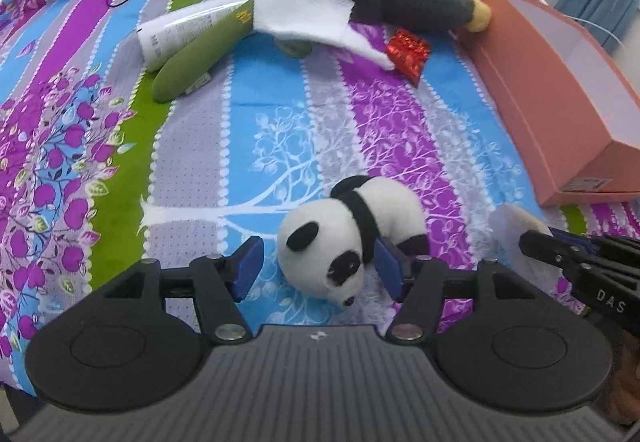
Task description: Organize soft objects
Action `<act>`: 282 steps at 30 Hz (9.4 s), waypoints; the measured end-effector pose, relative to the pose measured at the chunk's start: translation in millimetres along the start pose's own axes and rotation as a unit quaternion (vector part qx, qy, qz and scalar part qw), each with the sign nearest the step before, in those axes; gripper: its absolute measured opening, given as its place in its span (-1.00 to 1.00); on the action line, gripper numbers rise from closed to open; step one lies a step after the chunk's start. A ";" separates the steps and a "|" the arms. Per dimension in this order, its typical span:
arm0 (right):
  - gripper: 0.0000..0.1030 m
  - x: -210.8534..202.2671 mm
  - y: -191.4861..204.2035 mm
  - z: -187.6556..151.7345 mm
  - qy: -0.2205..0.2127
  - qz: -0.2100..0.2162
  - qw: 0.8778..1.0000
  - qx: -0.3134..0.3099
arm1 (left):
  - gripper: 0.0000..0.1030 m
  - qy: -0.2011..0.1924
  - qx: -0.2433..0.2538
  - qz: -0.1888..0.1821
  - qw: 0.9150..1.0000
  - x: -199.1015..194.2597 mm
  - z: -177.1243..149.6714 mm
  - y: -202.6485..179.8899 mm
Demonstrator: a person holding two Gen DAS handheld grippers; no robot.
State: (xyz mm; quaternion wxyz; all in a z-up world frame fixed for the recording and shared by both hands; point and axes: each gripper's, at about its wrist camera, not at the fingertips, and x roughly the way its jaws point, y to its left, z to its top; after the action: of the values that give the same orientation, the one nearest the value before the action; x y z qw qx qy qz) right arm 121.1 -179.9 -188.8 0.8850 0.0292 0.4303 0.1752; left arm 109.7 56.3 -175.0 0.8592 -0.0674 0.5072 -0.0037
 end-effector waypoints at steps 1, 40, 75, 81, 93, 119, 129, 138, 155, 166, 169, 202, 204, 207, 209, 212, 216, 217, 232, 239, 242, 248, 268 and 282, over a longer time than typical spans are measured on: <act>-0.67 0.9 -0.2 -1.0 0.001 0.000 1.000 0.000 | 0.29 0.001 0.000 0.004 1.000 1.8 -0.6 1.1; -0.67 -116.8 -35.8 104.8 -0.201 -0.057 0.978 -0.023 | 0.00 -0.147 0.028 -0.081 0.985 -94.2 109.1 -106.9; 0.08 -69.5 -214.7 132.5 -0.057 -0.147 0.982 0.105 | 0.06 0.014 0.116 -0.117 0.986 27.1 227.7 -272.4; 0.05 -93.5 -195.2 138.9 -0.093 -0.139 0.983 0.081 | 0.06 -0.018 0.110 -0.132 0.985 0.5 230.5 -260.8; 0.05 -127.9 -134.1 134.6 -0.168 -0.094 0.980 0.054 | 0.07 -0.110 0.106 -0.133 0.979 -76.4 207.3 -205.0; 0.05 -113.2 -11.3 73.0 -0.168 -0.070 0.983 -0.003 | 0.15 -0.182 0.099 -0.083 0.975 -128.8 90.3 -95.3; 0.05 -110.1 11.7 39.5 -0.138 -0.063 0.988 -0.003 | 0.19 -0.159 0.066 -0.075 0.982 -125.1 40.6 -70.9; 0.05 -92.6 21.9 18.2 -0.108 -0.072 0.991 -0.012 | 0.39 -0.134 0.036 -0.063 0.988 -106.6 11.1 -46.6; 0.05 -29.0 18.9 26.6 -0.089 -0.048 0.994 -0.033 | 0.55 -0.114 0.007 -0.013 0.993 -50.5 38.2 -31.7; 0.05 42.1 10.3 54.4 -0.082 -0.044 0.995 -0.040 | 0.55 -0.102 -0.063 -0.020 0.993 24.6 79.5 -3.2; 0.05 64.7 10.3 68.0 -0.081 -0.054 0.995 -0.039 | 0.55 -0.109 -0.103 -0.025 0.988 46.4 92.5 11.0; 0.20 213.7 1.6 155.4 -0.053 -0.117 0.991 0.025 | -0.83 -0.184 -0.203 -0.066 0.960 132.1 142.2 51.9; 0.08 210.7 4.2 154.1 -0.056 -0.119 0.991 0.023 | -0.84 -0.186 -0.201 -0.069 0.959 130.0 140.3 51.7; -0.24 201.8 4.1 154.6 -0.062 -0.118 0.991 0.021 | -0.85 -0.188 -0.202 -0.073 0.958 124.3 136.4 50.8; -0.30 195.9 1.6 155.4 -0.063 -0.115 0.991 0.023 | -0.85 -0.190 -0.205 -0.076 0.957 118.6 133.6 50.3; -0.53 182.9 2.7 154.5 -0.067 -0.109 0.992 0.021 | -0.86 -0.192 -0.206 -0.078 0.956 108.1 129.3 46.7; -0.83 165.8 4.3 148.3 -0.066 -0.097 0.993 0.022 | -0.86 -0.195 -0.203 -0.087 0.956 92.1 121.6 40.3; -0.83 161.3 4.0 145.5 -0.065 -0.093 0.993 0.024 | -0.86 -0.196 -0.202 -0.087 0.956 88.6 119.5 38.9; -0.84 96.3 8.6 89.1 -0.015 0.004 0.995 0.099 | -0.86 -0.146 -0.244 -0.116 0.952 53.4 54.7 29.4; -0.84 69.5 11.5 65.3 0.012 0.027 0.993 0.118 | -0.85 -0.114 -0.242 -0.104 0.958 38.7 18.7 36.7; -0.84 63.0 13.0 55.7 0.025 0.024 0.992 0.121 | -0.85 -0.109 -0.242 -0.099 0.959 31.7 6.7 42.5; -0.83 65.6 15.4 45.2 0.036 0.004 0.993 0.115 | -0.85 -0.099 -0.238 -0.097 0.961 32.8 -3.3 49.7; 0.11 39.8 48.2 62.6 -0.027 -0.074 0.997 -0.025 | 0.31 -0.090 -0.119 -0.014 0.989 28.6 1.4 32.1; -0.18 82.5 46.9 59.8 0.020 -0.047 0.998 -0.042 | 0.52 -0.065 -0.028 0.021 0.997 55.1 -4.7 6.1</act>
State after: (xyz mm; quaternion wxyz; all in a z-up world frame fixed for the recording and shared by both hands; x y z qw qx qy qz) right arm 200.8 -102.4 -203.8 0.8842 -0.0320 0.4406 0.1519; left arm 131.9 57.7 -226.0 0.8878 -0.0805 0.4519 0.0330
